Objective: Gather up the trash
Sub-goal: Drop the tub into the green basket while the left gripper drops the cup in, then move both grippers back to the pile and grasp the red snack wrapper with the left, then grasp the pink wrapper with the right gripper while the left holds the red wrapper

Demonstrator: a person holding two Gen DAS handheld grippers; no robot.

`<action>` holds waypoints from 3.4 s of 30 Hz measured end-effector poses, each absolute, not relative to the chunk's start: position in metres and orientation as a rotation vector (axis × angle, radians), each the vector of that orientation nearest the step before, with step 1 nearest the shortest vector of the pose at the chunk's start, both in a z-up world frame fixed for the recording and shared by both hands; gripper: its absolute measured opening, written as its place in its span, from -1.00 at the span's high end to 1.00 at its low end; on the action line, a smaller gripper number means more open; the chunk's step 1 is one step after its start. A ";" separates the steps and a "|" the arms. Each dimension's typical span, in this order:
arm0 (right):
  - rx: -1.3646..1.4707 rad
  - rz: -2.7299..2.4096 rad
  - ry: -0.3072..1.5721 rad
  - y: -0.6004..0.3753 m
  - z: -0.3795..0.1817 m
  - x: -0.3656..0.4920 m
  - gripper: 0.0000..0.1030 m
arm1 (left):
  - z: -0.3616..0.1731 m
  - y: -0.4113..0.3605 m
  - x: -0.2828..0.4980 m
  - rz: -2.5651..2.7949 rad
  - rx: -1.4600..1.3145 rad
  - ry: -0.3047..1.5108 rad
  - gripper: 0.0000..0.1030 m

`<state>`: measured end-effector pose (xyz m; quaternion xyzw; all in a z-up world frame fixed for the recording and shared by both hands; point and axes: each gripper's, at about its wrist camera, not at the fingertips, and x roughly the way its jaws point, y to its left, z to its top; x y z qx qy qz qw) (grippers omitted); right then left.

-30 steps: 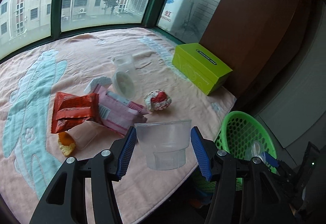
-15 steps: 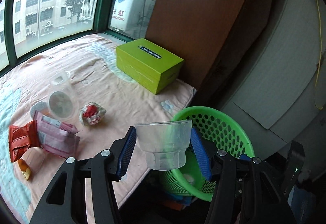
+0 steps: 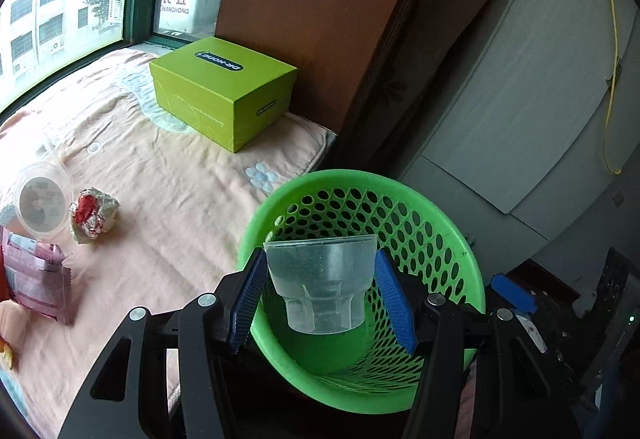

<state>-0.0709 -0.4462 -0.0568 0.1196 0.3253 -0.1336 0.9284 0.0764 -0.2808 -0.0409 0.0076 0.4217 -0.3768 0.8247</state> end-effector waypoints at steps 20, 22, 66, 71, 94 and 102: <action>0.221 -0.215 0.645 -0.428 -0.045 -0.058 -0.68 | -0.047 -0.239 0.076 -0.711 -0.011 0.908 -0.29; 0.211 -0.193 0.645 -0.419 -0.044 -0.052 -0.72 | -0.045 -0.223 0.079 -0.672 -0.019 0.898 -0.29; 0.086 0.165 0.684 -0.263 -0.037 0.069 -0.78 | -0.103 0.077 0.189 -0.248 -0.376 0.950 -0.57; 0.074 0.172 0.693 -0.253 -0.039 0.076 -0.78 | -0.116 0.079 0.199 -0.284 -0.410 0.972 -0.56; 0.121 0.180 0.786 -0.238 -0.074 0.136 -0.78 | -0.122 0.075 0.202 -0.427 -0.486 0.948 0.69; 0.133 0.200 0.811 -0.234 -0.085 0.159 -0.77 | -0.088 0.070 0.184 -0.419 -0.410 0.865 0.83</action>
